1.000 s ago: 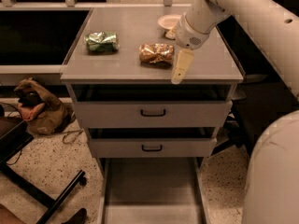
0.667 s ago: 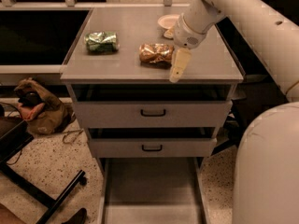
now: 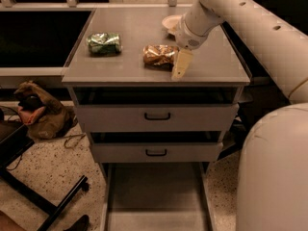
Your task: Place orange can into bottom drawer
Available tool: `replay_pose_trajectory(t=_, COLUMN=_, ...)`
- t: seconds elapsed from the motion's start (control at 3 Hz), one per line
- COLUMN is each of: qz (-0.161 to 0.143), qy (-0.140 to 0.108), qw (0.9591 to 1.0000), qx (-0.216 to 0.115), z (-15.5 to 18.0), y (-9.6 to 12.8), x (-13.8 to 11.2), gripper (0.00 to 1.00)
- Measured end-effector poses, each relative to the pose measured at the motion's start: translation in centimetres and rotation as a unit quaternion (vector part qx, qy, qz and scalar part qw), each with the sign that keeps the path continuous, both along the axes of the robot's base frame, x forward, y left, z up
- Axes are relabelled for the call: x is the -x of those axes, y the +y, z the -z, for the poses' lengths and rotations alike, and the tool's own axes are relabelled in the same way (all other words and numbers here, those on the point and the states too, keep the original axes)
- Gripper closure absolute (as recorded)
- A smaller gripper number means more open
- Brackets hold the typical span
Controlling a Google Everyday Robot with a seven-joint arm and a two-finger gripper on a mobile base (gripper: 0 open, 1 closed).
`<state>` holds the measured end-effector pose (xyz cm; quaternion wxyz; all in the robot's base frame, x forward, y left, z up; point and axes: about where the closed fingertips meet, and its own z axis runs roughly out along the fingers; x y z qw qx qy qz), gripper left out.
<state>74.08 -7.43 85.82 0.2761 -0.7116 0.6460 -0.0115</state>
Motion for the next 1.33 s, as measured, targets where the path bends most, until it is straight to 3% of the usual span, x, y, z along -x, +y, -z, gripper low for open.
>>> replay_pose_trajectory(t=0.67, qz=-0.012, qy=-0.009, qw=0.9998, qx=0.009, z=-0.4, y=1.0, x=-1.0, gripper=0.00)
replay_pose_trajectory(t=1.33, qz=-0.033, qy=0.028, qw=0.9988, qx=0.022, z=0.7, y=2.4, x=-1.6, gripper=0.00)
